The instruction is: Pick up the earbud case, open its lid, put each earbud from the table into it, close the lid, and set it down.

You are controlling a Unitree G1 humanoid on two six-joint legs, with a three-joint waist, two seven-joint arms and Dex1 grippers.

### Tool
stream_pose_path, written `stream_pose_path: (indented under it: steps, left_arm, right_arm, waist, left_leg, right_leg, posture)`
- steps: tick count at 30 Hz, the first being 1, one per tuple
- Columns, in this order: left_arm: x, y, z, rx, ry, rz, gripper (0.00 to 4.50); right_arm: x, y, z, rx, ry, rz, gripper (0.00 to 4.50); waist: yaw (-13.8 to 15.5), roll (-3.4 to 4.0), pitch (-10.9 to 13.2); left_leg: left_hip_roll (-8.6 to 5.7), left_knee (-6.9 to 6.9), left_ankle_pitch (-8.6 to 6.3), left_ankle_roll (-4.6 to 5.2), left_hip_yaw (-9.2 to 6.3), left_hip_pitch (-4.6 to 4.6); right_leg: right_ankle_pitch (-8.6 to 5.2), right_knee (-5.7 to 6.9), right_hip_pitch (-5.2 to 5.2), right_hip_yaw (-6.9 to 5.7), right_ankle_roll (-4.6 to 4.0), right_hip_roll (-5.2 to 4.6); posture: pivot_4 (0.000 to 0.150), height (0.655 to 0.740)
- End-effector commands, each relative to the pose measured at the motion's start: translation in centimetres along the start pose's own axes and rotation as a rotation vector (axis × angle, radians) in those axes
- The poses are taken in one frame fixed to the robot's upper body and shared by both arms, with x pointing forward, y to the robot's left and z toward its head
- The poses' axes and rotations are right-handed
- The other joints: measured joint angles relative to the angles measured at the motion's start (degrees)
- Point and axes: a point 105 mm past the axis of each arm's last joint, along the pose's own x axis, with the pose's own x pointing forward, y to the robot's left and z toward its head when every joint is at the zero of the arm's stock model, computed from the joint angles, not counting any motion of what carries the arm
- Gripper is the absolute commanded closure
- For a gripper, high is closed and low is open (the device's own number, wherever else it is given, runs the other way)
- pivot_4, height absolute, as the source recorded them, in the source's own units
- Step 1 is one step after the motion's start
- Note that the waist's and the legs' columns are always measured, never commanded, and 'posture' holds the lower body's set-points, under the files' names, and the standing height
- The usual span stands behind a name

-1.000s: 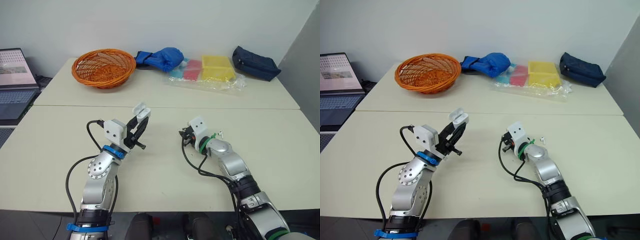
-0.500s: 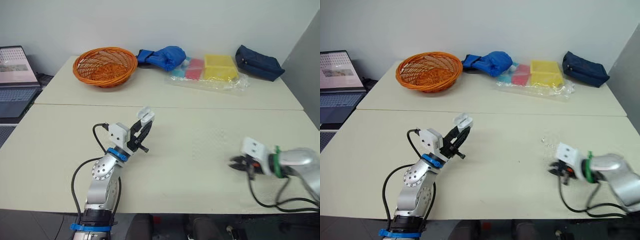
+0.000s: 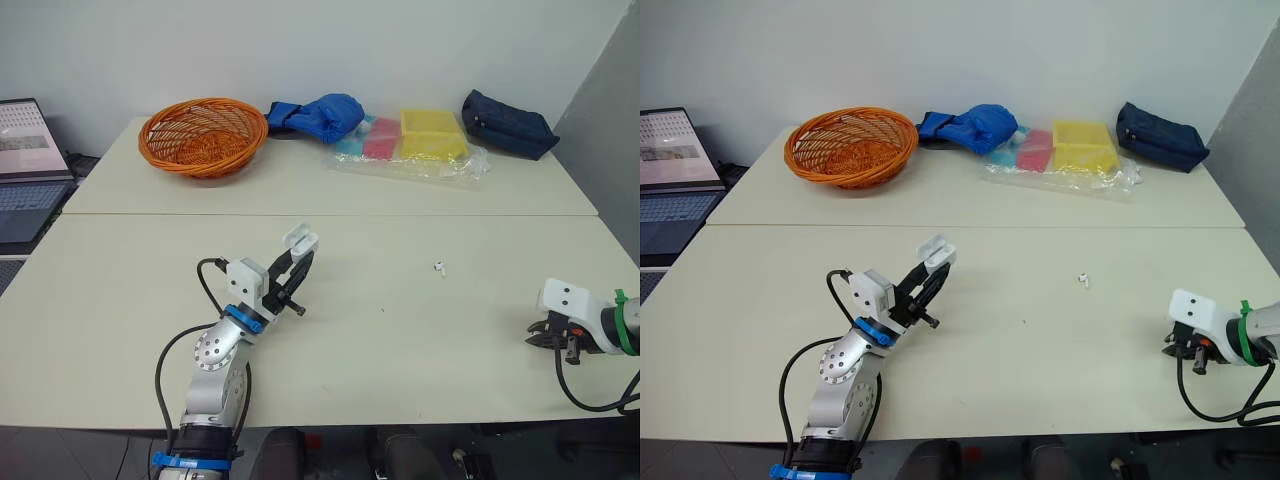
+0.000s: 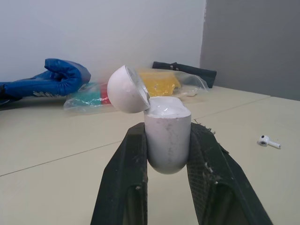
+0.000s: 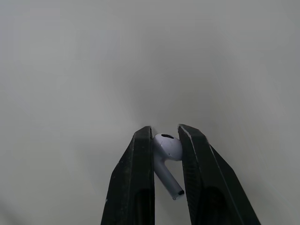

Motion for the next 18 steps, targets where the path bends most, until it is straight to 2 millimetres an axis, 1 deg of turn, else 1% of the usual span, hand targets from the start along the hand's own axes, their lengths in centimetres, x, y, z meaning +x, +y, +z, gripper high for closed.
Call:
stream_pose_path:
  steps: [1, 5, 9, 13, 18]
  left_arm:
    - [0.0, -0.2, 0.9, 0.023, -0.042, -0.008, 3.75]
    - [0.0, -0.3, 1.0, 0.023, -0.043, -0.006, 3.75]
    - [0.0, -0.5, 1.0, 0.022, -0.043, -0.009, 3.75]
    - [0.1, -0.8, 1.5, 0.025, -0.046, -0.018, 3.75]
    - [0.4, -1.0, 2.2, 0.026, -0.049, -0.023, 3.75]
  right_arm:
    - [-0.6, -0.3, -0.7, -0.016, 0.055, 0.004, 4.08]
    - [-0.6, -0.2, -1.2, -0.014, 0.075, 0.023, 4.08]
    - [-0.6, -0.3, -1.2, -0.013, 0.073, 0.029, 4.08]
    - [-0.9, 0.3, -2.1, -0.009, 0.123, 0.078, 4.08]
    - [-1.5, -0.1, -3.2, -0.025, 0.18, 0.067, 4.08]
  waist:
    - [0.0, 0.0, 0.0]
    - [0.0, 0.0, 0.0]
    - [0.1, 0.0, 0.0]
    - [0.1, 0.0, 0.0]
    - [0.1, 0.0, 0.0]
  left_leg:
    - [0.01, 0.0, 0.0, 0.0, 0.0, 0.0]
    - [0.01, 0.0, 0.0, 0.0, -0.01, 0.0]
    - [-0.01, 0.03, 0.0, 0.0, -0.01, 0.0]
    - [0.0, 0.02, 0.0, 0.0, -0.02, 0.01]
    - [0.0, 0.02, 0.0, 0.0, -0.01, 0.02]
  right_leg:
    - [0.0, 0.0, 0.0, -0.02, 0.0, 0.0]
    - [0.0, 0.0, 0.01, -0.01, 0.01, 0.0]
    - [-0.01, -0.01, 0.04, -0.01, 0.0, -0.01]
    - [-0.01, -0.01, 0.05, -0.02, -0.01, -0.01]
    - [-0.02, 0.0, 0.05, -0.01, -0.02, -0.01]
  posture:
    - [0.15, 0.74]
    - [0.15, 0.74]
    - [0.15, 0.74]
    - [0.15, 0.74]
    - [0.15, 0.74]
